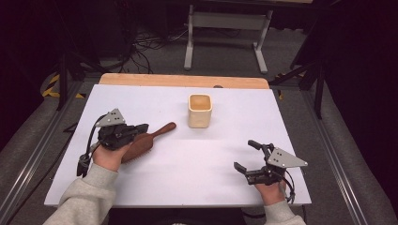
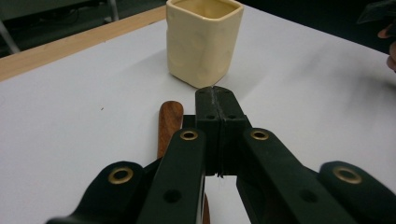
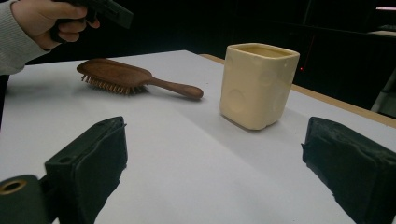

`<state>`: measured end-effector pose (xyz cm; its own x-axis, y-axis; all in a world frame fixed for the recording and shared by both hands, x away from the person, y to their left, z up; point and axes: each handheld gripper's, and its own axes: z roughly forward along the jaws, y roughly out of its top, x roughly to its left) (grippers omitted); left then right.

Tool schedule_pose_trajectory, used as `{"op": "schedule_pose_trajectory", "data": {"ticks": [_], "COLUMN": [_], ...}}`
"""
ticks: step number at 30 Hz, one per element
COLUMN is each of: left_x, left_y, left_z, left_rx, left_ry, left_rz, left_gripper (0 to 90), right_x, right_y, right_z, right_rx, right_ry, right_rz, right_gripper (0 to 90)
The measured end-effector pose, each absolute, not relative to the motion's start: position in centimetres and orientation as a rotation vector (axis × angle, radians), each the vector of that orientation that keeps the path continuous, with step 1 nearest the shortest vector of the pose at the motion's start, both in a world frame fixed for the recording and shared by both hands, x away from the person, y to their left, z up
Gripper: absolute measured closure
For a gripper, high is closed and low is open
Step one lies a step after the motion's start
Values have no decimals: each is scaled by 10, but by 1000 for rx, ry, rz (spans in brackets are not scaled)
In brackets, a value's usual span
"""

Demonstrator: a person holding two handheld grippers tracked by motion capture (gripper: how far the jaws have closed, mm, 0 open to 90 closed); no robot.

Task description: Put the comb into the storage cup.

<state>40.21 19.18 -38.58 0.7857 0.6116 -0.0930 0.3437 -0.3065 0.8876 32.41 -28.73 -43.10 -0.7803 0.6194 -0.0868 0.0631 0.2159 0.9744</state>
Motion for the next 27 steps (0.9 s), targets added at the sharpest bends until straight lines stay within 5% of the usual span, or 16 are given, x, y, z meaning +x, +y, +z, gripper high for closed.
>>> {"op": "schedule_pose_trajectory", "data": {"ticks": [27], "left_x": [462], "left_y": [149], "left_z": [-395], "left_rx": [2113], "left_ry": [833], "left_rz": [265], "left_gripper": [900], "right_x": [323], "right_y": [-288], "right_z": [-431], "right_rx": [612], "right_ry": [2032], "right_rz": [1613], "right_gripper": [68]}}
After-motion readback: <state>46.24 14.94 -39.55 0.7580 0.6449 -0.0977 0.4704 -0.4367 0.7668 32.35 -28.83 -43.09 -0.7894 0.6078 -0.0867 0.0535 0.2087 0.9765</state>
